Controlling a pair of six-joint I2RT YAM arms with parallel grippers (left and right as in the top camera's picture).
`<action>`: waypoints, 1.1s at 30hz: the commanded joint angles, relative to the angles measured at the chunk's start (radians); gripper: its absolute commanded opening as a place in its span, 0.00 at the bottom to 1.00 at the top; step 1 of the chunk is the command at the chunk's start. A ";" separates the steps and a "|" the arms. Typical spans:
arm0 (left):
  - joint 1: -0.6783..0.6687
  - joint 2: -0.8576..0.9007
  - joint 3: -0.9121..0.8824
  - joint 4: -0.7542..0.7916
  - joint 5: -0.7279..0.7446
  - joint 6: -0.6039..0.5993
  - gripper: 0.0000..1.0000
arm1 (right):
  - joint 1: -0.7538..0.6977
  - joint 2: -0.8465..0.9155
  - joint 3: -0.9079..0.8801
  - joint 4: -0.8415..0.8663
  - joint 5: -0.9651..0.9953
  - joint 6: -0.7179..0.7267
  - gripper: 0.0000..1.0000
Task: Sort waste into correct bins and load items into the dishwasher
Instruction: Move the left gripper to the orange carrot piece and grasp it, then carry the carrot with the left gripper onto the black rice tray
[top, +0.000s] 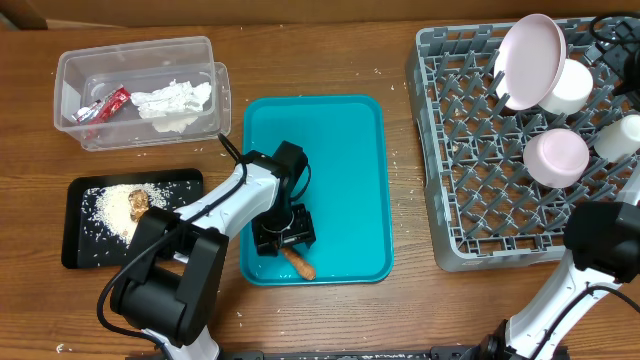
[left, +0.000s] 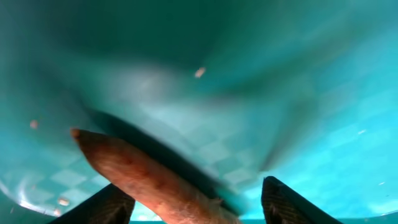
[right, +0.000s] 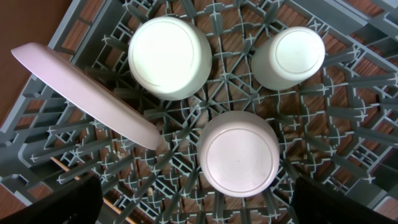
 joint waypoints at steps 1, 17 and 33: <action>0.005 -0.027 -0.010 0.029 -0.011 0.005 0.64 | -0.002 -0.031 0.023 0.005 -0.001 -0.002 1.00; 0.076 -0.027 -0.009 0.044 -0.034 0.008 0.24 | -0.002 -0.031 0.023 0.005 -0.001 -0.002 1.00; 0.149 -0.029 0.212 -0.117 0.015 0.129 0.04 | -0.002 -0.031 0.023 0.005 -0.001 -0.002 1.00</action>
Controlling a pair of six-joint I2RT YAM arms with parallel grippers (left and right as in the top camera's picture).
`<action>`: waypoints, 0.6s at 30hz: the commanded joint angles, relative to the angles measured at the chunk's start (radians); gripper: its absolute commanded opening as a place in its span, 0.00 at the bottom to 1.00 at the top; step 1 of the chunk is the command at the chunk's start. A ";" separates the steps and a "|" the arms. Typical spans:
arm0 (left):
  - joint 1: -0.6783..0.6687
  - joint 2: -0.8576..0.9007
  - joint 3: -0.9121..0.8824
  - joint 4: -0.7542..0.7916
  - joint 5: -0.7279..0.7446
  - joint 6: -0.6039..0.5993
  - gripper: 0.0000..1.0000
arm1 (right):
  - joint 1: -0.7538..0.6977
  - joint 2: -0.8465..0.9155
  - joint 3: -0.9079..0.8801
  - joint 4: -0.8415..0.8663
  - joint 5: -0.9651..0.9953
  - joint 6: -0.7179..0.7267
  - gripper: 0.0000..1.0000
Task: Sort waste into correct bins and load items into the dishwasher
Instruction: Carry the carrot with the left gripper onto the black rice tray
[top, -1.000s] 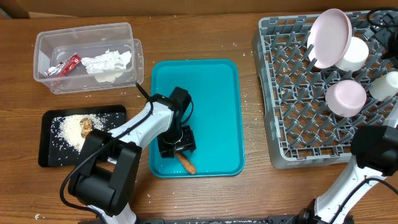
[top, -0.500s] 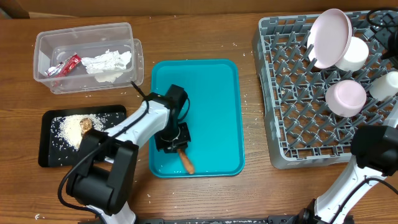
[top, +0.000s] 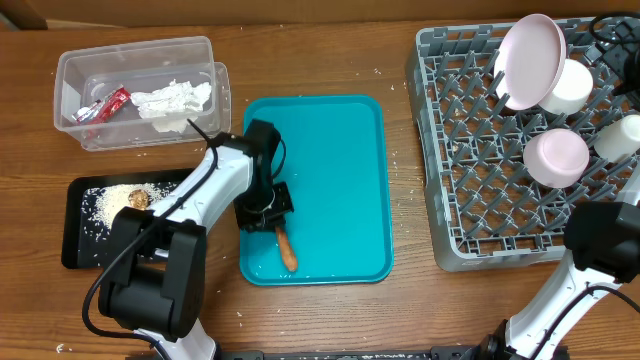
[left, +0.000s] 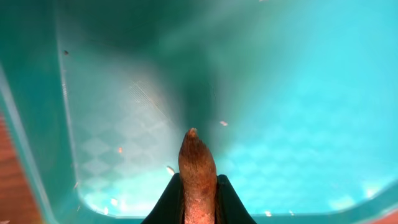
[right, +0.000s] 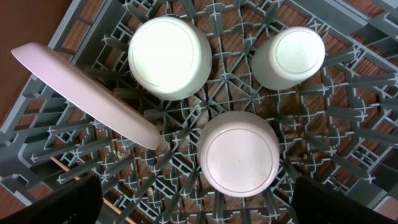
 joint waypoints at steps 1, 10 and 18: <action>0.016 -0.023 0.124 -0.059 0.007 0.048 0.04 | -0.002 -0.031 0.023 0.005 -0.001 -0.002 1.00; 0.218 -0.023 0.393 -0.327 -0.253 0.056 0.04 | -0.002 -0.031 0.023 0.005 -0.001 -0.002 1.00; 0.473 -0.023 0.416 -0.253 -0.276 0.021 0.04 | -0.002 -0.031 0.023 0.005 -0.001 -0.002 1.00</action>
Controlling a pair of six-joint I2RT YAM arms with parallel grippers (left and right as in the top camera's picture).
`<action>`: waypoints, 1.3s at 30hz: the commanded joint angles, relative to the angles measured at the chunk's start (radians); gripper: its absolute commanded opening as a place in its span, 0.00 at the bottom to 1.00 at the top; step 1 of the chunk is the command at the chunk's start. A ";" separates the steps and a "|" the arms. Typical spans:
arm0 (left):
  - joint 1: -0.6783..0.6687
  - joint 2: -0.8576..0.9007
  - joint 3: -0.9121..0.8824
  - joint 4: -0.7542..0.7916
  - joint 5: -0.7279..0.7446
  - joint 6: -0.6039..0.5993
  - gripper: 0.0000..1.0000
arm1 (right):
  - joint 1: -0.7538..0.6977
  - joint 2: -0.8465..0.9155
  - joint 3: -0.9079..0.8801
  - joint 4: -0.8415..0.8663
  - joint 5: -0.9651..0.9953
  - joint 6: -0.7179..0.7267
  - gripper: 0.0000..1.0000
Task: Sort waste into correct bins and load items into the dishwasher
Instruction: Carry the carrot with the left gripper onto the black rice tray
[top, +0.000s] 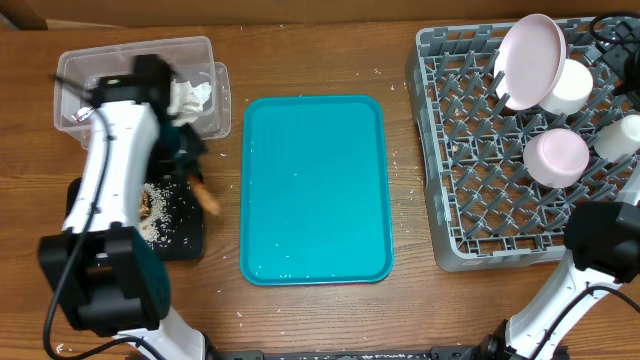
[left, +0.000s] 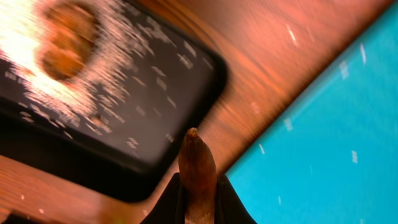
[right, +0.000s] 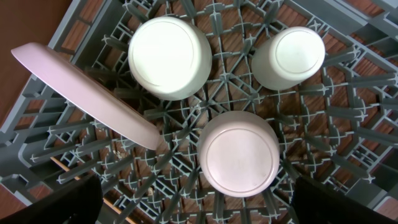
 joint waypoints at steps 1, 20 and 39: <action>0.123 -0.022 0.005 0.051 -0.035 -0.019 0.04 | -0.002 -0.031 0.023 0.005 -0.001 -0.001 1.00; 0.352 -0.022 -0.232 0.271 -0.077 -0.051 0.13 | -0.002 -0.031 0.023 0.005 -0.001 -0.001 1.00; 0.349 -0.022 -0.236 0.353 -0.084 -0.040 0.21 | -0.002 -0.031 0.023 0.005 -0.001 -0.001 1.00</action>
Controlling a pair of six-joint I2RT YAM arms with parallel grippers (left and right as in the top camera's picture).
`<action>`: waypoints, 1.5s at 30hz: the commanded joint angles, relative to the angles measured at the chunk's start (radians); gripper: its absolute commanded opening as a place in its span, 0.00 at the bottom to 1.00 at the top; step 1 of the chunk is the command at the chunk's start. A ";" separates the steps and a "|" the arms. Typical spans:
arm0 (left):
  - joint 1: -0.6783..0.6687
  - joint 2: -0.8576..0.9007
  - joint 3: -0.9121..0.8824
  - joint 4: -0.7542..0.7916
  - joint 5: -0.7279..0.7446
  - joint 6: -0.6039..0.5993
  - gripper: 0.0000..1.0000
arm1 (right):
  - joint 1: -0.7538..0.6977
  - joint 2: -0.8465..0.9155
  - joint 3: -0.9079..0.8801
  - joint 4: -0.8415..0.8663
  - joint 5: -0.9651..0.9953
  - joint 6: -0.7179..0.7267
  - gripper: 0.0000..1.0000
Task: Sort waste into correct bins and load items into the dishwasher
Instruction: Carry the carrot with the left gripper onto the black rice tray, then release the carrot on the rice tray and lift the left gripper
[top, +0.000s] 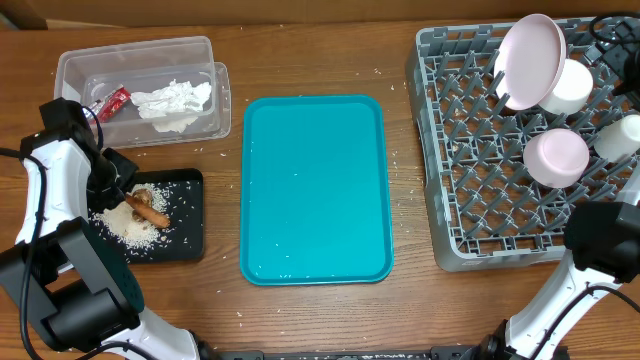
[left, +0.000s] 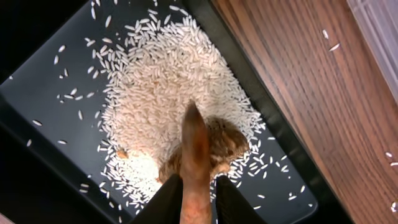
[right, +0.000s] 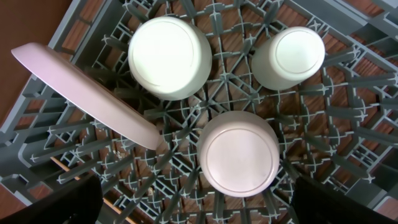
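Note:
My left gripper (left: 194, 202) is shut on a brown sausage-like food scrap (left: 194, 155), held over the black tray (top: 188, 240) of rice (left: 155, 81) and a brown lump (left: 221, 140). Overhead, the scrap (top: 147, 210) lies across the rice pile beside the left gripper (top: 122, 193). The teal tray (top: 315, 190) holds no objects. My right gripper (right: 193, 205) hangs open above the grey dish rack (right: 348, 155), over an upturned pink bowl (right: 239, 154), two white cups (right: 169, 57) and a tilted pink plate (right: 87, 93).
A clear plastic bin (top: 140, 90) at the back left holds a crumpled white tissue (top: 172, 100) and a red wrapper (top: 108, 104). Rice grains are scattered on the wooden table (top: 400, 50). The rack (top: 500, 170) fills the right side.
My left gripper has moved left with the scrap, from the tray's right edge by the teal tray to above the rice pile. The right arm is unchanged.
My left gripper stood open around the scrap on the teal tray's front. It was then shut on it there. Later it held the scrap by the black tray's right edge, and now over the rice. The right gripper stayed above the rack throughout.

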 joint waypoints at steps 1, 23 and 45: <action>0.001 -0.022 -0.008 -0.004 -0.020 -0.002 0.21 | -0.002 -0.031 0.023 0.005 -0.001 -0.002 1.00; 0.000 -0.021 -0.011 0.032 -0.033 0.111 0.38 | -0.002 -0.031 0.023 0.005 -0.001 -0.002 1.00; 0.001 -0.021 -0.092 0.061 -0.090 0.129 0.21 | -0.002 -0.031 0.023 0.005 -0.001 -0.002 1.00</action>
